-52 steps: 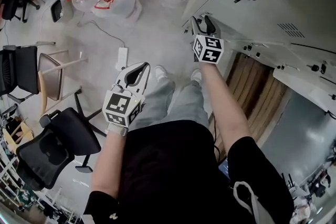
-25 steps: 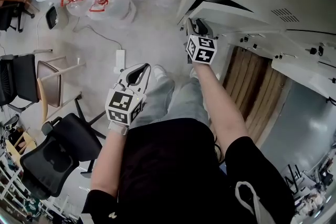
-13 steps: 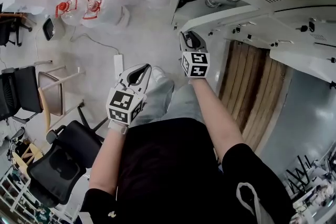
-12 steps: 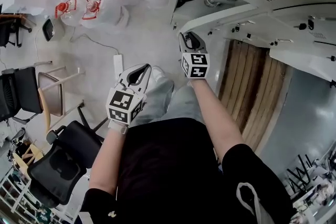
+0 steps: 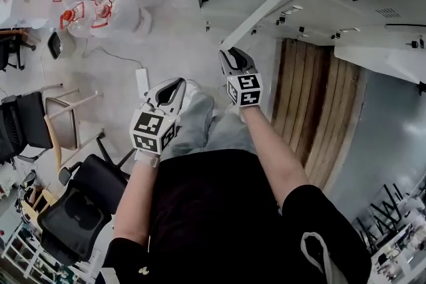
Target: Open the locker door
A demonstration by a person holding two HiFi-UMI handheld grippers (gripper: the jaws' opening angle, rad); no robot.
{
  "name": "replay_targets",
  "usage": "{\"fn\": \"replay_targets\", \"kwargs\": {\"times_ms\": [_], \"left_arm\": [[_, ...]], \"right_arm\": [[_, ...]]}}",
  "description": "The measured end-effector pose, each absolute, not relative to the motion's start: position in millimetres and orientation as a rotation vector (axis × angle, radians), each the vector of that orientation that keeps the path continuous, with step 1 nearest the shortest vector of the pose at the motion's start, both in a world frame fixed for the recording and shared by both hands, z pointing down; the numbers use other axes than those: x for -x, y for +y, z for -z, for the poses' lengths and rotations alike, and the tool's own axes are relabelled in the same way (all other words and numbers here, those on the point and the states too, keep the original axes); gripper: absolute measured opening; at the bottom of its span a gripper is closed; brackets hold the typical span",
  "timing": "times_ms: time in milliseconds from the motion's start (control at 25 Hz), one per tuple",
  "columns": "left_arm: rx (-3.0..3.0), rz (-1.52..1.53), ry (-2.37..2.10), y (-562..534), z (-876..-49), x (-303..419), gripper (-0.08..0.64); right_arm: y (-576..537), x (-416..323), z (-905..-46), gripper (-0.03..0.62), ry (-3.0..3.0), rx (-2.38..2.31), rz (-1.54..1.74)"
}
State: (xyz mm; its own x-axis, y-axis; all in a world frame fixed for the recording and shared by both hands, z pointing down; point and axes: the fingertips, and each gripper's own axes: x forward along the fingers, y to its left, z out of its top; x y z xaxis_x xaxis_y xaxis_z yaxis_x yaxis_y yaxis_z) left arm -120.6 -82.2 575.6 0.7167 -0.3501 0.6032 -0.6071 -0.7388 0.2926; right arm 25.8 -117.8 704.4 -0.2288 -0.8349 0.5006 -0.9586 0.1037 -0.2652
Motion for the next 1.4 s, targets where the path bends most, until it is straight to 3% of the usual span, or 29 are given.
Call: {"fn": "replay_targets", "kwargs": {"times_ms": [920,1400], "left_arm": [[-2.506,-0.736,-0.647,4.2,-562.8,33.3,0.025],[-2.593,-0.719,-0.487,14.4,-528.6,-6.8,0.025]], "right_arm": [[9.2,-141.0,-694.1,0.072,-1.991,-1.984,-0.848],[49.6,-168.7,-608.6,0.063,-1.979,-2.105,-0.873]]}}
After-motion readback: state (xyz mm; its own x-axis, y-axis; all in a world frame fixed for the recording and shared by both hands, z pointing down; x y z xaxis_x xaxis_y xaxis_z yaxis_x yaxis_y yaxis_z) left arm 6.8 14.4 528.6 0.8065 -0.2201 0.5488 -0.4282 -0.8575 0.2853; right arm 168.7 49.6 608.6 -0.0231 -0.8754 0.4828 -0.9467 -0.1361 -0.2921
